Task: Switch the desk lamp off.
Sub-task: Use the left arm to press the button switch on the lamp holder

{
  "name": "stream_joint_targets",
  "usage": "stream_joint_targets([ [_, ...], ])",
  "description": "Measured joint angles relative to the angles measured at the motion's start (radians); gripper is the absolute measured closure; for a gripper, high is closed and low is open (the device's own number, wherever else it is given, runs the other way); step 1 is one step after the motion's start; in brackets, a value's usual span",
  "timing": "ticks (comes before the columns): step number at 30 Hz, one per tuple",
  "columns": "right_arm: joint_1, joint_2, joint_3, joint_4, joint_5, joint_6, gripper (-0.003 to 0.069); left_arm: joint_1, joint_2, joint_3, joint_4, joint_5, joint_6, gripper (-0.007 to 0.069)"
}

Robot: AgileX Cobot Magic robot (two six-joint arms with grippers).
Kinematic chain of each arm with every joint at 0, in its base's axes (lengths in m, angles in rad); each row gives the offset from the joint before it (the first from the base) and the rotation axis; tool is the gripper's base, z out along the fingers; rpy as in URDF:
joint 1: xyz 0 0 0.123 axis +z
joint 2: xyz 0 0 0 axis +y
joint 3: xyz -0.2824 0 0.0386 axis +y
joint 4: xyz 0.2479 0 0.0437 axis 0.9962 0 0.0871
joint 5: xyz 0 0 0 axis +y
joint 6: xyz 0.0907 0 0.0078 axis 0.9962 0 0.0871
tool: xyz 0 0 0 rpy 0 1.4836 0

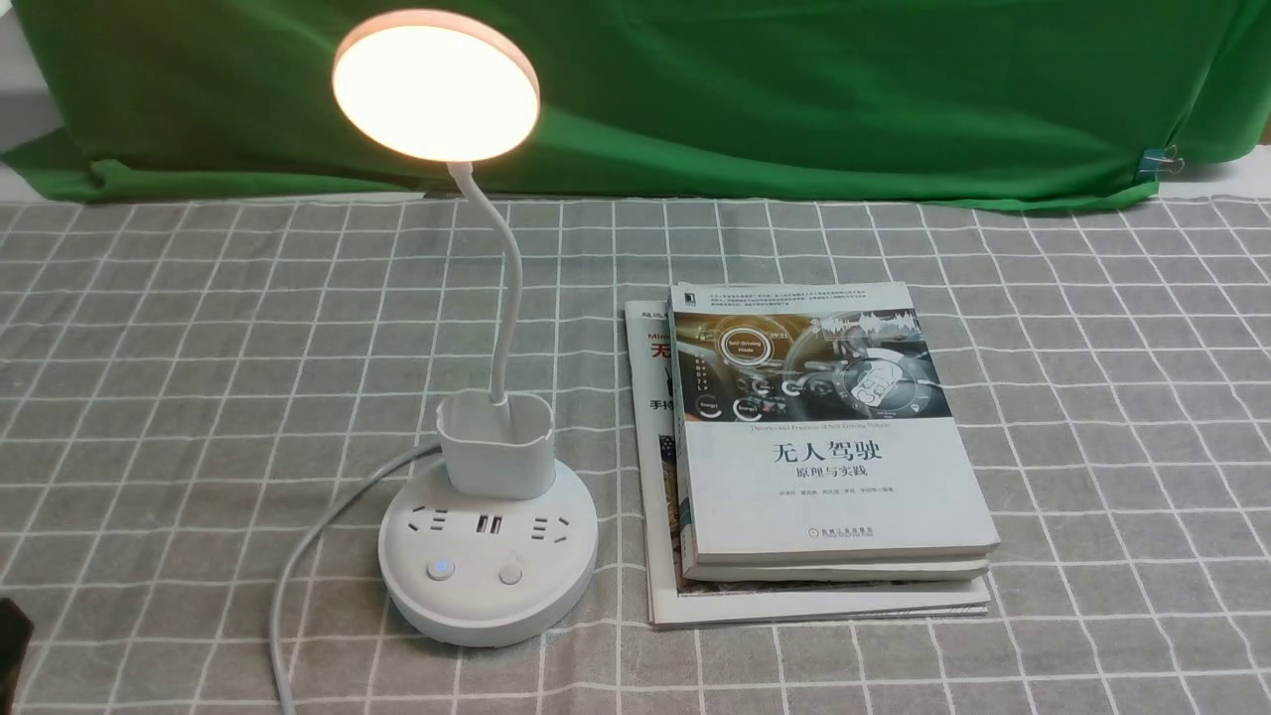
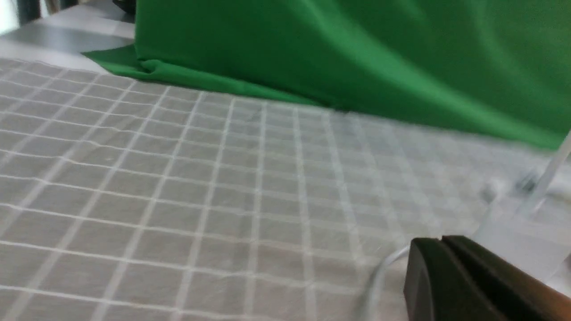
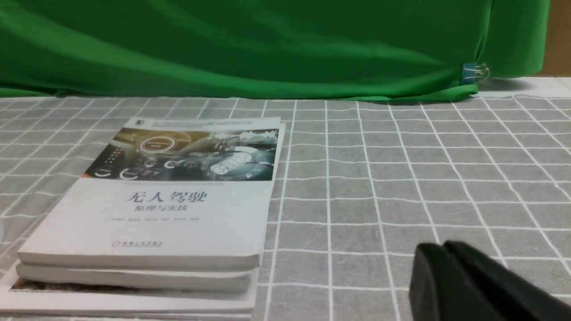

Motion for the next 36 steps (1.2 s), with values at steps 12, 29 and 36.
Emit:
stream_joint_targets([
  [12,0.000,0.000,0.000,0.000,0.000,0.000,0.0624,0.000,0.000,0.000,-0.430,-0.216,-0.001,0.0624],
  [29,0.000,0.000,0.000,0.000,0.000,0.000,0.0624,0.000,0.636,-0.581,-0.098,0.567,0.035,0.0624],
  [36,0.000,0.000,0.000,0.000,0.000,0.000,0.0624,-0.150,1.084,-0.745,0.019,0.697,0.047,0.0624],
])
